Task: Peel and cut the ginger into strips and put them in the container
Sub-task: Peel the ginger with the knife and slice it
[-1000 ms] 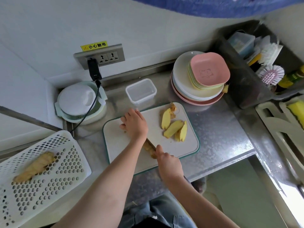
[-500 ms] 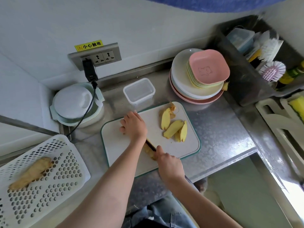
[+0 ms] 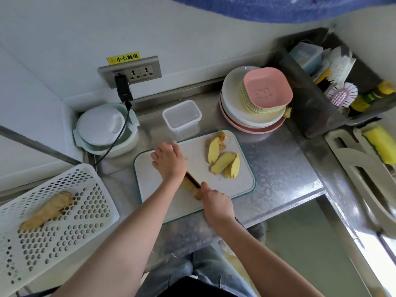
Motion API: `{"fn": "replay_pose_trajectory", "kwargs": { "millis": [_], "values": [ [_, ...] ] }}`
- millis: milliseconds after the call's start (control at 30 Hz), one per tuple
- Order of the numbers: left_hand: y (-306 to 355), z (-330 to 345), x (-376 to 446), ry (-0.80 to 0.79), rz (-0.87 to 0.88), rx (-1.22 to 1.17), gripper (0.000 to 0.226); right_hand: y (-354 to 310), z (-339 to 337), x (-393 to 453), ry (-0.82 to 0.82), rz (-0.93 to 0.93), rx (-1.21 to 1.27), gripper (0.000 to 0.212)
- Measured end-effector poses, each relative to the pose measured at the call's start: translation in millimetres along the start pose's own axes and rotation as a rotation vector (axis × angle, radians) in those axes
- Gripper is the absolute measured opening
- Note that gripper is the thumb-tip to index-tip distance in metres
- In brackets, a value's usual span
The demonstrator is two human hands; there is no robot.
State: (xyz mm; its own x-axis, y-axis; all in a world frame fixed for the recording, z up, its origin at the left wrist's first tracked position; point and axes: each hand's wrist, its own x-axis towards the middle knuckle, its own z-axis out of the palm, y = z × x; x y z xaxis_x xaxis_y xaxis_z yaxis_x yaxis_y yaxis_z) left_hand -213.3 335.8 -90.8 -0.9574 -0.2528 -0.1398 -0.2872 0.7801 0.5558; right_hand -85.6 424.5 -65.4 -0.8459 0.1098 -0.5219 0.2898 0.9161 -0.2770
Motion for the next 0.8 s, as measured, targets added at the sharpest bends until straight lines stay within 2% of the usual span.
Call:
{"fn": "replay_pose_trajectory", "kwargs": {
  "millis": [67,167,300,367,500,567,667,700,800],
  "values": [
    [-11.7,-10.5,-18.1,0.076,0.034,-0.024,0.030,6.5,-0.3,1.4,0.036,0.022,0.064,0.006],
    [-29.4,-15.3,-51.8,0.040,0.142,-0.081,0.023,19.1,3.7,3.4,0.112,0.063,0.123,0.019],
    [-33.2,-9.6,-78.1,-0.074,0.154,-0.165,0.020,23.9,7.7,-0.2,0.242,0.079,0.265,0.028],
    [-24.1,-11.1,-81.3,-0.098,0.132,-0.263,0.018,24.6,9.1,-0.1,0.265,0.074,0.441,0.026],
    [-0.8,-16.5,-70.6,-0.093,0.019,-0.483,0.022,25.5,2.5,1.1,0.226,0.062,0.948,0.030],
    [9.1,-13.9,-60.8,-0.219,-0.118,-0.576,0.028,26.8,-5.1,-0.4,0.128,0.085,1.094,0.028],
    [21.8,-17.9,-51.7,-0.691,-0.471,-0.951,0.036,32.7,-13.0,-3.3,0.036,0.107,1.197,0.025],
    [22.0,-20.7,-50.3,-0.790,-0.539,-1.014,0.033,35.2,-14.0,-3.5,0.036,0.112,1.210,0.026],
    [17.1,-23.0,-48.9,-0.902,-0.484,-1.006,0.018,40.2,-16.2,-4.6,0.076,0.132,1.216,0.031]
  ]
}}
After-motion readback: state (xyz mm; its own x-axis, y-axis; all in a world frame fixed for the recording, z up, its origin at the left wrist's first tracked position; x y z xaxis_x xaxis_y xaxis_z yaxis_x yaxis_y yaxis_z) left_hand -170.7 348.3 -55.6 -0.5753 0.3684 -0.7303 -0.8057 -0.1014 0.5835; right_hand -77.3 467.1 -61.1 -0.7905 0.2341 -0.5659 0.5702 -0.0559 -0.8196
